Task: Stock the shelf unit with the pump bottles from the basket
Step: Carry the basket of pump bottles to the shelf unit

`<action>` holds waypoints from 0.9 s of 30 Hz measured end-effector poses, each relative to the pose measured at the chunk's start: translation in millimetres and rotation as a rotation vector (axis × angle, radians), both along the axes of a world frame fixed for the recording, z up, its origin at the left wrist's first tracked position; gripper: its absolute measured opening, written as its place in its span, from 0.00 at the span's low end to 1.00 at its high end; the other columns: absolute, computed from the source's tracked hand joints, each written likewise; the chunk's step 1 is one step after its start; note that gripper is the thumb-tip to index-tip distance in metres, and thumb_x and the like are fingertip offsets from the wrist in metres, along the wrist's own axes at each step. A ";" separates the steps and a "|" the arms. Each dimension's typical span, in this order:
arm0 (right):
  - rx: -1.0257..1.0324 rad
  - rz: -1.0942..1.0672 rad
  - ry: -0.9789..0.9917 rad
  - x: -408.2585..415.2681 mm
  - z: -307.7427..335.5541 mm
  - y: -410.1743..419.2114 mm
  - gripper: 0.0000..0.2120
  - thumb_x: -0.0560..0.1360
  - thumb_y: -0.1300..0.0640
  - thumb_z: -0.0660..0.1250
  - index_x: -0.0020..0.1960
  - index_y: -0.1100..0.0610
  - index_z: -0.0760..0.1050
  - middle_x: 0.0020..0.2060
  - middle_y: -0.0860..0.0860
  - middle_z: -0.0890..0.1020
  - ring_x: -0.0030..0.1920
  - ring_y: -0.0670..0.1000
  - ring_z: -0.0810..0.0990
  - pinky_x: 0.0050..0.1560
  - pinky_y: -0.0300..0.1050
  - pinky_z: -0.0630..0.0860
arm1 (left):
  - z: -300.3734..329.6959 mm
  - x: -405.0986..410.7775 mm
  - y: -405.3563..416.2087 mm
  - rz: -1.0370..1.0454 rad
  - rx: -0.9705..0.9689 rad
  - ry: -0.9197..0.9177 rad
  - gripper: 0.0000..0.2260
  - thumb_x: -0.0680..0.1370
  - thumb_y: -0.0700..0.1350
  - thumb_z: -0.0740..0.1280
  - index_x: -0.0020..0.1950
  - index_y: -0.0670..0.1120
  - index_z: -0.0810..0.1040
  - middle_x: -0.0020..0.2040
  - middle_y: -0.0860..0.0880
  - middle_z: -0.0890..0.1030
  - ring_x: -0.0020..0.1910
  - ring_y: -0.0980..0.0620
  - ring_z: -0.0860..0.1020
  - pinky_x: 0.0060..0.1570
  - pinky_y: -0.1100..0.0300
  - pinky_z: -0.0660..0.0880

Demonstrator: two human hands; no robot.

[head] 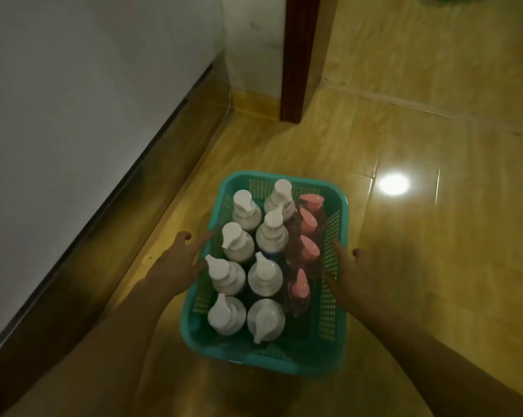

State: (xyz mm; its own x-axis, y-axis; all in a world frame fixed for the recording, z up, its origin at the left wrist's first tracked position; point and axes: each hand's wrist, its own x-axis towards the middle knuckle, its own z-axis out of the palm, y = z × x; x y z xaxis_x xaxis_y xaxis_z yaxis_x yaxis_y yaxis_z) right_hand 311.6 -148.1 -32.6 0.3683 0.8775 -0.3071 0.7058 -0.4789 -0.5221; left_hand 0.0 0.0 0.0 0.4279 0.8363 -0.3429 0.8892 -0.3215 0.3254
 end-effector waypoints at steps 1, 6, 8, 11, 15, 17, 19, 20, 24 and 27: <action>0.023 0.005 -0.011 -0.5 -3.9 0.3 0.29 0.72 0.31 0.58 0.69 0.37 0.54 0.60 0.57 0.69 0.56 0.59 0.74 0.47 0.55 0.77 | -4.3 1.6 1.1 -0.003 -0.012 0.016 0.29 0.77 0.44 0.65 0.74 0.60 0.57 0.69 0.40 0.63 0.41 0.42 0.77 0.42 0.52 0.76; 0.091 0.006 -0.049 -0.9 -25.2 4.3 0.28 0.75 0.38 0.61 0.71 0.45 0.57 0.58 0.53 0.68 0.47 0.49 0.70 0.41 0.42 0.73 | -26.5 10.5 8.3 0.019 -0.019 -0.018 0.33 0.73 0.36 0.66 0.75 0.53 0.60 0.65 0.39 0.67 0.53 0.38 0.74 0.46 0.54 0.72; 0.115 0.009 -0.080 -0.7 -27.8 3.9 0.26 0.76 0.41 0.62 0.70 0.47 0.59 0.55 0.52 0.68 0.46 0.49 0.72 0.38 0.38 0.70 | -31.6 13.5 10.7 0.028 0.005 -0.051 0.34 0.71 0.32 0.66 0.74 0.50 0.61 0.63 0.38 0.69 0.55 0.38 0.73 0.46 0.54 0.70; 0.125 0.009 -0.074 -1.9 -28.0 3.4 0.23 0.77 0.45 0.62 0.69 0.49 0.61 0.54 0.52 0.70 0.45 0.48 0.71 0.40 0.39 0.71 | -33.2 17.6 7.1 0.063 0.015 -0.116 0.34 0.70 0.29 0.64 0.74 0.48 0.62 0.60 0.37 0.71 0.55 0.37 0.73 0.46 0.54 0.69; 0.072 -0.104 0.045 -6.0 -28.5 8.6 0.24 0.76 0.44 0.62 0.69 0.45 0.59 0.52 0.51 0.69 0.48 0.54 0.75 0.44 0.49 0.77 | -31.7 20.9 3.0 0.101 0.010 -0.171 0.34 0.72 0.28 0.61 0.75 0.49 0.60 0.63 0.38 0.71 0.58 0.37 0.72 0.52 0.49 0.72; 0.049 -0.141 0.095 -9.0 -31.4 10.5 0.25 0.75 0.42 0.62 0.69 0.43 0.58 0.53 0.51 0.70 0.49 0.54 0.75 0.47 0.52 0.78 | -32.7 23.6 4.3 0.114 0.001 -0.156 0.33 0.73 0.30 0.61 0.75 0.50 0.58 0.66 0.38 0.70 0.60 0.37 0.72 0.56 0.47 0.72; 0.071 -0.172 0.129 -12.6 -34.2 10.8 0.23 0.75 0.40 0.61 0.67 0.40 0.57 0.51 0.50 0.70 0.47 0.52 0.74 0.46 0.51 0.77 | -32.2 27.5 4.6 0.101 -0.008 -0.152 0.32 0.75 0.34 0.64 0.76 0.49 0.57 0.67 0.39 0.70 0.62 0.38 0.72 0.58 0.45 0.71; 0.096 -0.188 0.140 -13.8 -36.4 10.8 0.22 0.75 0.39 0.60 0.66 0.39 0.58 0.50 0.49 0.69 0.46 0.51 0.74 0.46 0.50 0.75 | -32.9 28.7 4.4 0.095 -0.009 -0.158 0.32 0.75 0.37 0.65 0.76 0.49 0.57 0.67 0.39 0.69 0.62 0.38 0.71 0.59 0.44 0.71; 0.117 -0.214 0.098 -15.5 -39.0 11.5 0.22 0.74 0.38 0.57 0.66 0.41 0.59 0.49 0.49 0.70 0.44 0.51 0.74 0.44 0.49 0.76 | -35.5 30.4 3.1 0.125 0.017 -0.181 0.31 0.76 0.38 0.66 0.76 0.49 0.57 0.67 0.38 0.70 0.62 0.38 0.71 0.59 0.42 0.71; 0.158 -0.223 0.090 -15.2 -39.9 11.7 0.20 0.75 0.41 0.58 0.64 0.44 0.63 0.48 0.49 0.75 0.44 0.52 0.77 0.42 0.46 0.76 | -34.8 30.9 1.8 0.125 0.027 -0.215 0.30 0.76 0.38 0.65 0.75 0.49 0.58 0.61 0.36 0.73 0.58 0.37 0.74 0.57 0.43 0.72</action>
